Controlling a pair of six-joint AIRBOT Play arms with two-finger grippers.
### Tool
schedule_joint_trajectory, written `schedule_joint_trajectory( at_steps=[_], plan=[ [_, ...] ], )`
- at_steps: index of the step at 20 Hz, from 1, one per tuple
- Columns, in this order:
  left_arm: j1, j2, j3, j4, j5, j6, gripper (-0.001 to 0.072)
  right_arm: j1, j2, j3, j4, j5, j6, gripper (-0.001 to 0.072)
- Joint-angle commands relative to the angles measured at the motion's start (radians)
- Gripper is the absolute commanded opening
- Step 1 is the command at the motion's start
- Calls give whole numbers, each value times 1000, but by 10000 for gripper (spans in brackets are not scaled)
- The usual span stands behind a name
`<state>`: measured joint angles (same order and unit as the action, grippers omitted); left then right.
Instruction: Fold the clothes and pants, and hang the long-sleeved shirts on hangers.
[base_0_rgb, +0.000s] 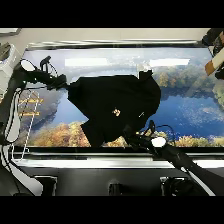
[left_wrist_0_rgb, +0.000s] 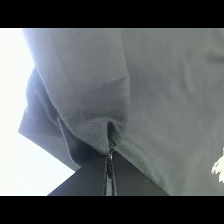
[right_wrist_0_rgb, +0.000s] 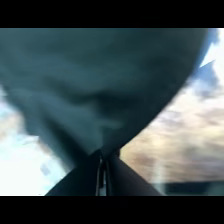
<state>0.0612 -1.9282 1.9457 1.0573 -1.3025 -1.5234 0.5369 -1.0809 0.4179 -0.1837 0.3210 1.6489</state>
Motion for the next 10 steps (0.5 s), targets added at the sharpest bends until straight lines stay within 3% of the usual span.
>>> schedule_joint_trajectory(
  at_steps=[1,5,10],
  plan=[
    [21,45,34,-3,2,-6,12,-101,104,61,-67,31,-23,29],
    [42,165,121,-27,38,-2,12,-342,233,286,-270,261,-53,28],
    [87,533,138,-28,356,-2,11,-568,308,890,-371,561,-193,29]
  ],
)
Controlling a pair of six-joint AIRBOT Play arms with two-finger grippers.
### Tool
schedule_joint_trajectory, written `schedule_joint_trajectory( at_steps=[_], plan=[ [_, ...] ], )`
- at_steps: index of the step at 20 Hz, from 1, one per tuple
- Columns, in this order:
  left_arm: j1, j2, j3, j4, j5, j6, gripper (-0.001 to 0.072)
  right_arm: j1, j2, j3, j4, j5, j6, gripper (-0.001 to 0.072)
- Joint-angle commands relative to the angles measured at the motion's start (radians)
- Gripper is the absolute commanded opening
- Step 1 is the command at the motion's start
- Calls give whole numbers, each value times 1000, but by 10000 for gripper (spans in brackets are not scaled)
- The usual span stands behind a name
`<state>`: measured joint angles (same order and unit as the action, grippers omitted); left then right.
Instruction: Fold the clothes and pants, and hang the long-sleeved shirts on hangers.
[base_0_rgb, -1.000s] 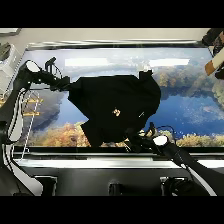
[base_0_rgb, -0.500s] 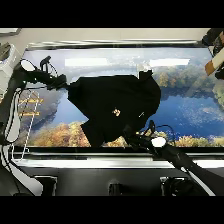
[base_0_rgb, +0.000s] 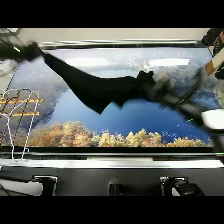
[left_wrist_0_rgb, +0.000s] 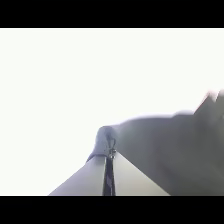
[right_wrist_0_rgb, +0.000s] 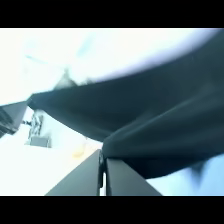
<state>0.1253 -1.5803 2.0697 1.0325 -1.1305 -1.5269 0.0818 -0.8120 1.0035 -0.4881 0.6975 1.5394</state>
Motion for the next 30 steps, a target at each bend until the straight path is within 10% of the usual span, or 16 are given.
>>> schedule_joint_trajectory(
  at_steps=[1,6,12,21,30],
  plan=[
    [31,271,14,-3,238,1,12,-123,39,450,-69,203,-90,29],
    [43,603,-6,19,419,0,12,-123,35,976,-204,106,50,29],
    [43,658,-6,63,356,-97,12,-123,-40,1037,-432,188,230,29],
    [40,208,-266,95,110,-40,12,-122,-611,989,-580,546,319,30],
    [-3,-403,-278,19,313,1,13,-122,-1244,975,-455,220,282,37]
  ],
)
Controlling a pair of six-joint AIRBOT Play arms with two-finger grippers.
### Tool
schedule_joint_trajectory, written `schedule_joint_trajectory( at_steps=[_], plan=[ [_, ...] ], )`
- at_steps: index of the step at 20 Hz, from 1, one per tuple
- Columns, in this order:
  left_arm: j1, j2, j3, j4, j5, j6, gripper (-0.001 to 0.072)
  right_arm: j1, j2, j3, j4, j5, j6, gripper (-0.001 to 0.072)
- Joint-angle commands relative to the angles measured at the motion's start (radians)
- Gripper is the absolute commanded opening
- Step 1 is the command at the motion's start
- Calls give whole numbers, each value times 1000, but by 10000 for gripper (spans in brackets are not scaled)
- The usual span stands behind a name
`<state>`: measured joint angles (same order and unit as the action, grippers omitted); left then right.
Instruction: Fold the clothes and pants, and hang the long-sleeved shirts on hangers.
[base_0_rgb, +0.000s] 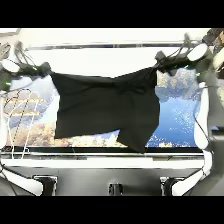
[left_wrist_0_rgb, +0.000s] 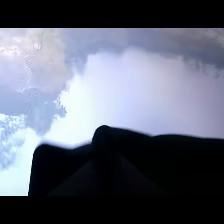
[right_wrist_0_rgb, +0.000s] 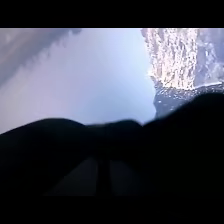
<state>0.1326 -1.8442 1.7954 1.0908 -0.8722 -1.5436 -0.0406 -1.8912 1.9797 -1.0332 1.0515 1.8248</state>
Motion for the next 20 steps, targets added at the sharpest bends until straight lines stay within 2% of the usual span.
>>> schedule_joint_trajectory(
  at_steps=[1,2,4,6,7,8,9,11,12,13,14,15,19,20],
  plan=[
    [-13,-162,-4,-53,52,18,13,0,-192,-1,136,-164,-3,98],
    [-16,-173,-4,-56,50,18,17,0,-209,-1,175,-179,-3,208],
    [-14,-173,-3,-56,49,18,39,-23,-201,6,192,-152,-5,333],
    [11,-157,32,-56,-7,31,52,-86,-153,11,195,-18,-48,397],
    [27,-140,60,-56,-50,64,259,-127,-122,11,192,76,-129,439],
    [45,-117,79,-56,-90,104,542,-173,-88,11,174,188,-223,475],
    [65,-86,92,-56,-132,135,628,-217,-57,10,140,306,-296,484],
    [106,-15,95,-56,-240,141,628,-294,-10,1,84,515,-422,482],
    [122,15,94,-56,-308,143,627,-336,14,-25,68,572,-438,481],
    [138,46,85,-56,-384,157,592,-377,40,-72,108,573,-435,481],
    [148,78,56,-55,-446,177,506,-406,67,-130,110,575,-439,481],
    [161,121,-5,-59,-483,183,461,-422,95,-203,105,581,-450,481],
    [212,363,-432,-63,-420,195,474,-431,189,-535,109,508,-512,482],
    [226,417,-526,-63,-409,193,521,-426,197,-598,118,487,-532,482]
  ],
)
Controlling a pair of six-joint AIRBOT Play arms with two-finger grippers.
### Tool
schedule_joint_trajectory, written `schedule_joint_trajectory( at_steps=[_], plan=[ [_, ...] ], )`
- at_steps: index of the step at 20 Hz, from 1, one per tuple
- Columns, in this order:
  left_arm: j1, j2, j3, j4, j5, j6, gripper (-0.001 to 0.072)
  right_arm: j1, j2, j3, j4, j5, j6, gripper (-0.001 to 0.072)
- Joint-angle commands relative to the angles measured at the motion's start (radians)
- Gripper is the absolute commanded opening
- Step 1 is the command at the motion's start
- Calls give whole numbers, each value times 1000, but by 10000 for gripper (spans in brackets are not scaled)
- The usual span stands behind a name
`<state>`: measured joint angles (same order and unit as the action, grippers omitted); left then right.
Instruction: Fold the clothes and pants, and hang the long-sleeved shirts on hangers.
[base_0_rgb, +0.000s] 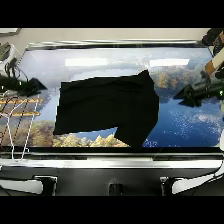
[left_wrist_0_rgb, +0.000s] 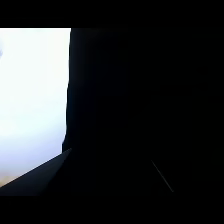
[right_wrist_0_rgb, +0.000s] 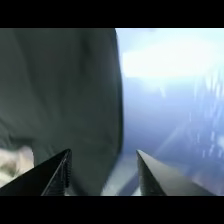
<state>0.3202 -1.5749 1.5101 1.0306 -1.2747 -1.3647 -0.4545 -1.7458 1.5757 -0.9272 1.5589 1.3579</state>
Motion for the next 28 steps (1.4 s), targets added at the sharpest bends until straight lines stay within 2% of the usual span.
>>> schedule_joint_trajectory(
  at_steps=[1,6,10,14,16,17,19,20,21,23,24,25,28],
  plan=[
    [53,203,-328,-3,10,12,550,-5,55,-248,26,-40,-77,482],
    [95,375,-533,-11,19,3,550,79,55,-419,67,-138,-143,482],
    [122,410,-549,-11,18,-7,550,135,55,-477,61,-230,-141,480],
    [143,412,-553,-9,6,-6,550,134,55,-478,60,-253,-139,473],
    [163,427,-584,-2,4,-3,550,134,55,-478,62,-277,-139,340],
    [179,443,-611,-2,5,-3,550,134,55,-478,62,-277,-139,336],
    [219,489,-680,-3,21,-1,550,134,55,-478,58,-277,-138,192],
    [239,511,-717,-3,24,9,550,134,55,-478,55,-289,-139,176],
    [253,529,-750,-3,22,29,550,134,55,-478,55,-305,-138,115],
    [262,554,-818,-4,24,58,551,135,55,-478,59,-328,-139,102],
    [262,554,-849,-19,28,71,550,136,55,-478,60,-328,-142,45],
    [262,554,-877,-46,43,87,550,136,55,-478,60,-324,-144,32],
    [262,552,-956,-123,126,124,550,136,55,-478,63,-293,-143,31]
  ],
)
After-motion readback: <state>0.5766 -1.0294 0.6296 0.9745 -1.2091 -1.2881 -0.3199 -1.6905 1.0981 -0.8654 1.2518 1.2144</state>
